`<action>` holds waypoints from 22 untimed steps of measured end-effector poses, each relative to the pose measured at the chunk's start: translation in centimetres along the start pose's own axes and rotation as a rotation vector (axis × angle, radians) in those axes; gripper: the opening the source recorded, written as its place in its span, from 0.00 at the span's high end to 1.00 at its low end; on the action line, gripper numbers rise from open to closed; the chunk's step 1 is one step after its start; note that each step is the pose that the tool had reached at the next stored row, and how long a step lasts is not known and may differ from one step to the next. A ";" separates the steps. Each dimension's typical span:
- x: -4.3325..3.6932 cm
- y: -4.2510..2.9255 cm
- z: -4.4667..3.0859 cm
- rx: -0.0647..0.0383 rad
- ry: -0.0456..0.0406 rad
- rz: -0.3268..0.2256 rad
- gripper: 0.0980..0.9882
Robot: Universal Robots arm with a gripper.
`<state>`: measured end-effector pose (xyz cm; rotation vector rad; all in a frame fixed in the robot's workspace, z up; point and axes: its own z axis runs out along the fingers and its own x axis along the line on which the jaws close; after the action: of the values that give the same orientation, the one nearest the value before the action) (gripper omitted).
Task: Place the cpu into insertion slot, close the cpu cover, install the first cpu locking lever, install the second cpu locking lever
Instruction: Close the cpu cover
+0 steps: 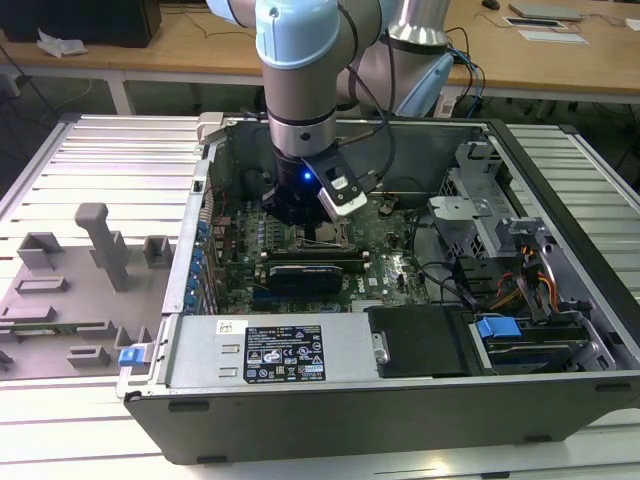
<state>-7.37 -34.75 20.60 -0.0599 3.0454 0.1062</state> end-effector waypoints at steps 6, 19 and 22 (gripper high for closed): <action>0.01 -0.01 0.20 -0.015 -0.0010 0.001 0.99; -0.13 0.40 -0.49 -0.016 0.0088 -0.038 0.99; 0.07 0.80 -0.42 -0.016 0.0095 -0.048 0.99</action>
<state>-7.51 -33.98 21.06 -0.1355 3.0503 0.1273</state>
